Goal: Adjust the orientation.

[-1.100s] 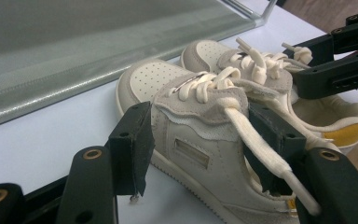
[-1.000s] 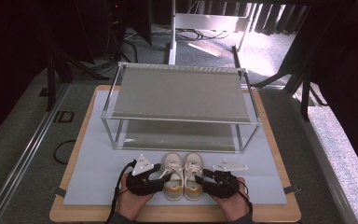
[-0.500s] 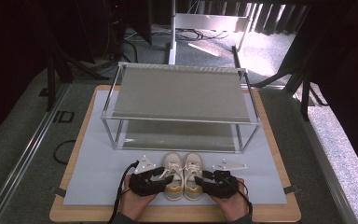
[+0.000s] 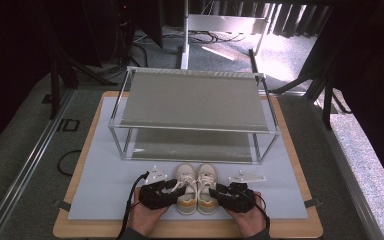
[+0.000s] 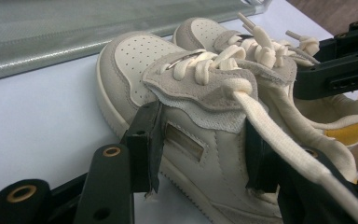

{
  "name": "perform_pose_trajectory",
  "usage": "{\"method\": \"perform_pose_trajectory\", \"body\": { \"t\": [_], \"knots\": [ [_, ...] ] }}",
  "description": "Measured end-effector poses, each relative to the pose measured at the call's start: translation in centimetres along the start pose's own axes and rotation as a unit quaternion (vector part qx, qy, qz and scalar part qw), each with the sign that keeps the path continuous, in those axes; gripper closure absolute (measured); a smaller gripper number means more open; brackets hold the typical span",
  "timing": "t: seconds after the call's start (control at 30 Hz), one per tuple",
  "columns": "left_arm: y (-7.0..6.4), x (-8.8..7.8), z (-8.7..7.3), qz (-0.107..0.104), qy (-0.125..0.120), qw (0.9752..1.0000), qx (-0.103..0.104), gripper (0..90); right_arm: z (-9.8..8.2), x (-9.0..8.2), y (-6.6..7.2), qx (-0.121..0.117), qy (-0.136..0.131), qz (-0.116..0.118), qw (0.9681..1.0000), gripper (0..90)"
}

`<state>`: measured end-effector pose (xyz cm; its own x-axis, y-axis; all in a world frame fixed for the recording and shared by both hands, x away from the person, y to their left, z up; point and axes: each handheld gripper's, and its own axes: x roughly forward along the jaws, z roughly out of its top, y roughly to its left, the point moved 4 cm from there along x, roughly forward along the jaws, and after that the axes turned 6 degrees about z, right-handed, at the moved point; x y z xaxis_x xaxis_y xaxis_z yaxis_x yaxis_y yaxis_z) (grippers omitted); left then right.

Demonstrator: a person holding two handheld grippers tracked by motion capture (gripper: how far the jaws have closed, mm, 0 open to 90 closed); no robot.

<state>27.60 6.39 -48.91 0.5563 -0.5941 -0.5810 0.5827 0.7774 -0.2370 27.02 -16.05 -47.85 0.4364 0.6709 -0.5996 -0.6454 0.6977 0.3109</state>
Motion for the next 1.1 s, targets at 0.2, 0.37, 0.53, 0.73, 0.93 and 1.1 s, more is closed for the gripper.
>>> {"method": "perform_pose_trajectory", "body": {
  "t": [0.2,0.37,0.53,0.73,0.93,1.1],
  "knots": [
    [-0.08,-0.05,0.04,0.0,-0.003,1.0,-0.003,54.0,-0.22,-0.12,-0.21,0.012,-0.018,0.01,0.9997,66.7],
    [-0.01,-0.17,0.09,-0.001,-0.008,0.9999,-0.007,54.5,-0.28,-0.14,-0.07,0.008,-0.023,0.006,0.9997,67.6],
    [-0.1,-0.27,0.18,0.0,-0.011,0.9999,-0.007,54.6,-0.35,-0.21,-0.01,0.01,-0.026,0.006,0.9996,68.0],
    [-0.11,-0.32,0.3,0.001,-0.012,0.9999,-0.007,54.9,-0.32,-0.26,0.0,0.01,-0.028,0.006,0.9996,69.1],
    [-0.15,-0.31,0.36,0.002,-0.013,0.9999,-0.007,55.2,-0.36,-0.29,-0.09,0.016,-0.031,0.01,0.9993,69.2],
    [-0.01,-0.17,0.11,0.001,-0.009,0.9999,-0.008,55.3,-0.32,-0.2,0.06,0.005,-0.023,0.001,0.9997,68.7]
  ]
}}
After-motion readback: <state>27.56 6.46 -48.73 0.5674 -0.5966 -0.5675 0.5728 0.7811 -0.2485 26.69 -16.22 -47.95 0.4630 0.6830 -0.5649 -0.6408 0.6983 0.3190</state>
